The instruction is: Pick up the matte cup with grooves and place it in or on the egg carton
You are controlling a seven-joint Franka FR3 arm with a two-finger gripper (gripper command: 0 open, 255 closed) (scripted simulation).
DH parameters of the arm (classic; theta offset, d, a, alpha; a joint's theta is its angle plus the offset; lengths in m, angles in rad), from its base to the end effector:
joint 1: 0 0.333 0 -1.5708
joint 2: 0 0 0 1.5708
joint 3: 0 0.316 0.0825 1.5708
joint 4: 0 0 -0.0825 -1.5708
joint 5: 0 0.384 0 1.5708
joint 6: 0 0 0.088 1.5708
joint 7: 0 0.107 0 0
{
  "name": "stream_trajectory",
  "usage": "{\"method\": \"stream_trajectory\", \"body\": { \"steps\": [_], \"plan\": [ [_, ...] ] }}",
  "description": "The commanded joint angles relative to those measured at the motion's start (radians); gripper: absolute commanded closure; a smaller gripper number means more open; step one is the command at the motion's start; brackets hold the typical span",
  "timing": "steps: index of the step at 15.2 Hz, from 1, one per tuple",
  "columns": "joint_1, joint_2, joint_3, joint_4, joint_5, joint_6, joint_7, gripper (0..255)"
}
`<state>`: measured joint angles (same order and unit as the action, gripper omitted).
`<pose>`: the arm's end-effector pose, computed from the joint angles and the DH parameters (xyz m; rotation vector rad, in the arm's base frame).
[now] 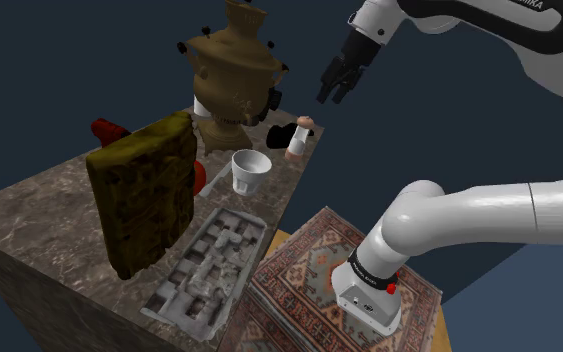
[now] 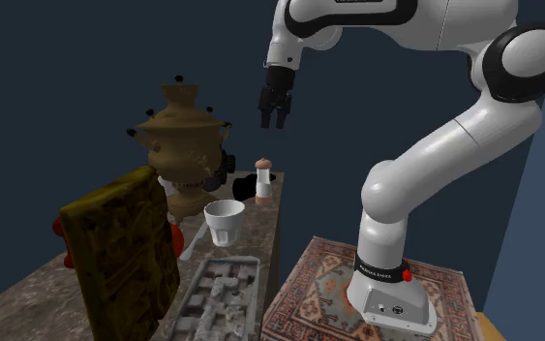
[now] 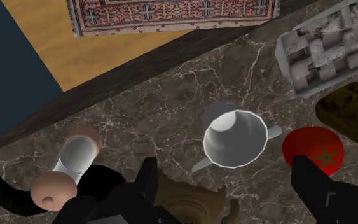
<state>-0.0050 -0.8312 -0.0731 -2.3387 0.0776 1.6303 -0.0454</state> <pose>0.3001 -0.0238 0.6181 -3.0101 0.0182 -0.1929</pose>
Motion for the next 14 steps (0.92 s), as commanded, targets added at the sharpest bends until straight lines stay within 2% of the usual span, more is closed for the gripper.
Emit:
{"method": "stream_trajectory", "body": {
  "steps": [1,7,14],
  "plan": [
    [0.0,0.0,0.0,0.0,0.0,0.0,0.0,0],
    [0.02,0.094,-0.012,-0.122,0.017,0.206,-0.047,0],
    [0.054,0.274,-0.029,-0.203,0.052,0.453,-0.113,0]
  ]
}}
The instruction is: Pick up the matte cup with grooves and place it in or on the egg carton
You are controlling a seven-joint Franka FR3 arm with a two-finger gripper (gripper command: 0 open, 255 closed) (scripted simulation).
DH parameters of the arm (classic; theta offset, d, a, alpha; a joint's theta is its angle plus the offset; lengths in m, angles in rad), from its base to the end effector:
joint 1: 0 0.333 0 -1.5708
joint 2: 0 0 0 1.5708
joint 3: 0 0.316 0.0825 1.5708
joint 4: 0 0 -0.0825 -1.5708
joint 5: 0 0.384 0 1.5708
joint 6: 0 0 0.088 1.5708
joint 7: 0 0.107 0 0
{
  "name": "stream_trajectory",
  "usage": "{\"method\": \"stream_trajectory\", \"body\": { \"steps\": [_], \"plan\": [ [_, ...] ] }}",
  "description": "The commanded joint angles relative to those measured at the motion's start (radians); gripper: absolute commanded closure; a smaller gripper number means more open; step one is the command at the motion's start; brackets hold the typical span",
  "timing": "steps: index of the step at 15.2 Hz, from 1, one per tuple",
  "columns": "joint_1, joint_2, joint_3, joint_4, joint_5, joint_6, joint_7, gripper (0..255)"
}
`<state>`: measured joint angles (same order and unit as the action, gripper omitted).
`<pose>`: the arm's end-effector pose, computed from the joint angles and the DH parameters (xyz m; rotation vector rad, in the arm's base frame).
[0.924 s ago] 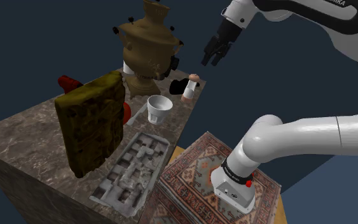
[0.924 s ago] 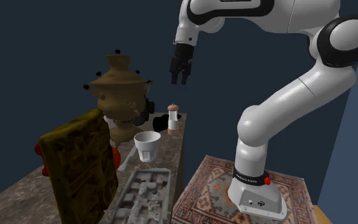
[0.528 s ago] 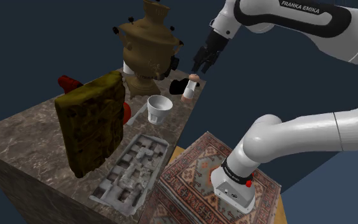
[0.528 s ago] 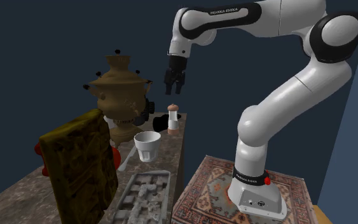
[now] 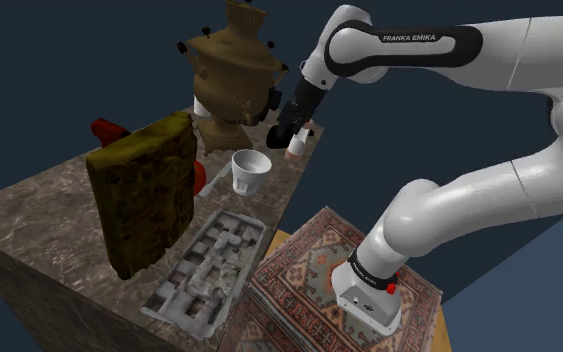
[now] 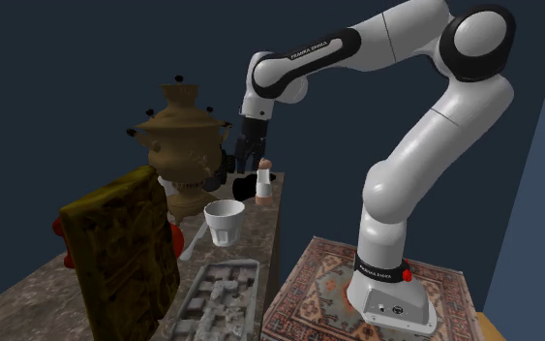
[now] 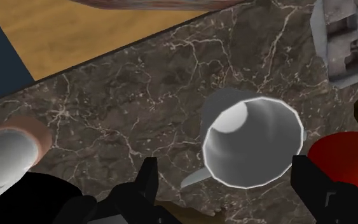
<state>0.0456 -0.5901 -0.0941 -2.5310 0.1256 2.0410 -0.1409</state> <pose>0.3790 -0.0132 0.4816 -2.9781 -0.0806 -0.1654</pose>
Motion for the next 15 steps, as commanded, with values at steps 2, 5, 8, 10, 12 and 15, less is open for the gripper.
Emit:
{"method": "stream_trajectory", "body": {
  "steps": [2,5,8,10,12,15],
  "plan": [
    [0.016,0.098,-0.014,-0.02,0.019,0.112,-0.041,0],
    [0.037,0.203,-0.024,-0.023,0.049,0.214,-0.079,0],
    [0.049,0.258,-0.027,-0.027,0.068,0.268,-0.1,0],
    [0.054,0.277,-0.026,-0.038,0.077,0.299,-0.105,0],
    [0.059,0.298,-0.026,-0.048,0.086,0.329,-0.111,0],
    [0.066,0.325,-0.025,-0.06,0.099,0.368,-0.119,0]
  ]
}}
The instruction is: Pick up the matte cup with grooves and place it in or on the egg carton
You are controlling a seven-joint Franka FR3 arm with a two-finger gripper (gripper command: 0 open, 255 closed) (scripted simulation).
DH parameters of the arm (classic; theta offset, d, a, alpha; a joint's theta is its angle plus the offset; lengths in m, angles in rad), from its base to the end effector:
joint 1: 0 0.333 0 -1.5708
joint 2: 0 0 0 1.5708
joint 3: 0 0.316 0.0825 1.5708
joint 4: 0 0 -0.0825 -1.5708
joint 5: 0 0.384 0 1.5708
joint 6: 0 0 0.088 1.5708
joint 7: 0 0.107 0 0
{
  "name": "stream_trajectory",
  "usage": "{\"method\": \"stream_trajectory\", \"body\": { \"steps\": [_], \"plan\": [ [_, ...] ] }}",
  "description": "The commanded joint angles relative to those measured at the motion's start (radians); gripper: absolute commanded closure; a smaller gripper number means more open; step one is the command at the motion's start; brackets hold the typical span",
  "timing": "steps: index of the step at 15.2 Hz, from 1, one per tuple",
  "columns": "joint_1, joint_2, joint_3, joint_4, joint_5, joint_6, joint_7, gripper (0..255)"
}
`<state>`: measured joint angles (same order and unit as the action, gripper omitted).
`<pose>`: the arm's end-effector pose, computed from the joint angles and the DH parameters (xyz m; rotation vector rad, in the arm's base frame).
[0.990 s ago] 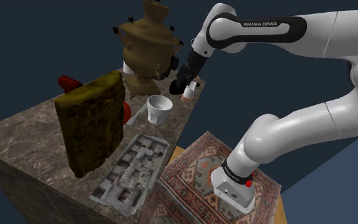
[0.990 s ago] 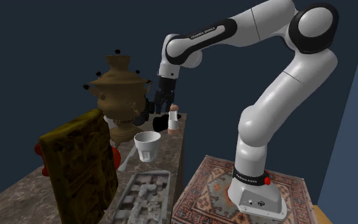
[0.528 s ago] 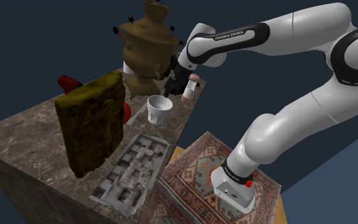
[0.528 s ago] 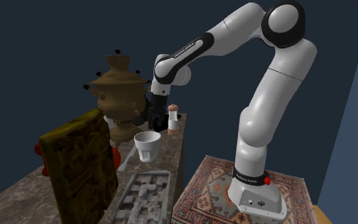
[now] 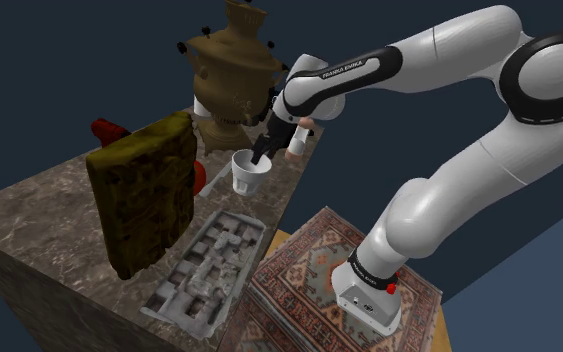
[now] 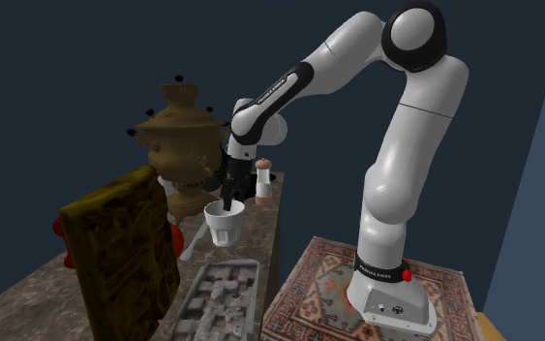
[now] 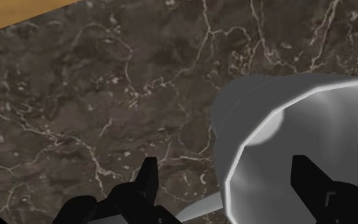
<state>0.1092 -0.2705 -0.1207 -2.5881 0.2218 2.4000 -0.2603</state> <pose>0.4296 -0.0023 0.3592 -2.9583 -0.1389 -0.1516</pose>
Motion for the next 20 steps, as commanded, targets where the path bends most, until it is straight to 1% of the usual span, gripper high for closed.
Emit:
{"method": "stream_trajectory", "body": {
  "steps": [1,7,8,17,20],
  "plan": [
    [0.003,0.006,0.002,-0.002,0.003,0.009,0.0,0],
    [0.002,0.006,0.002,-0.002,0.003,0.009,0.0,0],
    [0.002,0.006,0.002,-0.002,0.003,0.009,0.0,255],
    [0.003,0.006,0.002,-0.002,0.003,0.009,0.0,255],
    [-0.003,-0.022,0.005,0.016,-0.011,-0.036,0.016,255]
  ]
}}
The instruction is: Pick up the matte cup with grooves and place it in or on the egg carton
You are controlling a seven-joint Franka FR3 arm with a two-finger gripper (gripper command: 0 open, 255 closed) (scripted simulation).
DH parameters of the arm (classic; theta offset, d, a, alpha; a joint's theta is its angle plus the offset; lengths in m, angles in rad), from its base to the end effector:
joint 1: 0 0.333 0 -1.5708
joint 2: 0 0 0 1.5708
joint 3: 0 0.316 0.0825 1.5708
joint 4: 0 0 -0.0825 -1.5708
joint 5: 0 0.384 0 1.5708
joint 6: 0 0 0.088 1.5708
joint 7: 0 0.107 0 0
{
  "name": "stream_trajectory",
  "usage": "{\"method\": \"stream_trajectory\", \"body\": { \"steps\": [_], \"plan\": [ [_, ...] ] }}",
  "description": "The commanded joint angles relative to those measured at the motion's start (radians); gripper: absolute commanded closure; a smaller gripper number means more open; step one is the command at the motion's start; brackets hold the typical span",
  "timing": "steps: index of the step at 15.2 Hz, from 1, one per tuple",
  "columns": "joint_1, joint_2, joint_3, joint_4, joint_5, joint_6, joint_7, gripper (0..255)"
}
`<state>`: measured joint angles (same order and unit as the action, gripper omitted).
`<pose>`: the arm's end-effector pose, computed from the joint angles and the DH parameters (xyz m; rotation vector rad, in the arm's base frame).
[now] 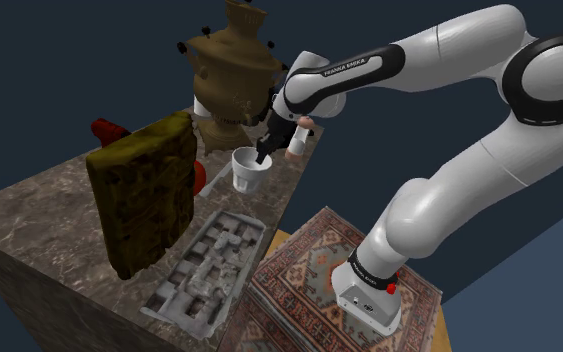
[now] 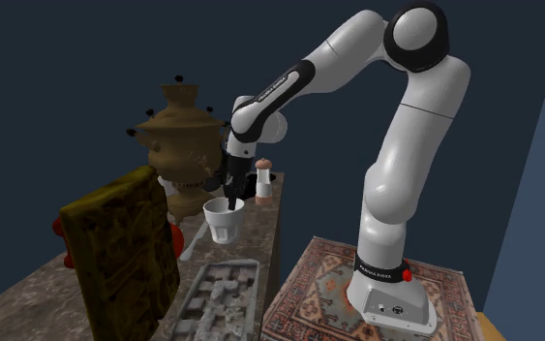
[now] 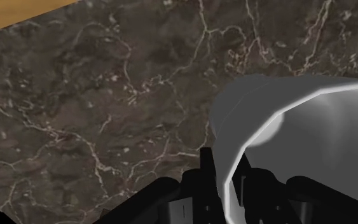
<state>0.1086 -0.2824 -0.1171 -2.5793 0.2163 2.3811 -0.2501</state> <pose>0.4300 -0.0006 0.3664 -2.9583 -0.1389 -0.1526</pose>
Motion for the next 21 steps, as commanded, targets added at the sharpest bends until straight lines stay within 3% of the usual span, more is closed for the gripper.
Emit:
{"method": "stream_trajectory", "body": {
  "steps": [1,21],
  "plan": [
    [-0.004,-0.019,0.002,0.013,-0.009,-0.032,0.01,255],
    [-0.021,-0.135,0.014,0.178,-0.057,-0.308,0.077,255]
  ]
}}
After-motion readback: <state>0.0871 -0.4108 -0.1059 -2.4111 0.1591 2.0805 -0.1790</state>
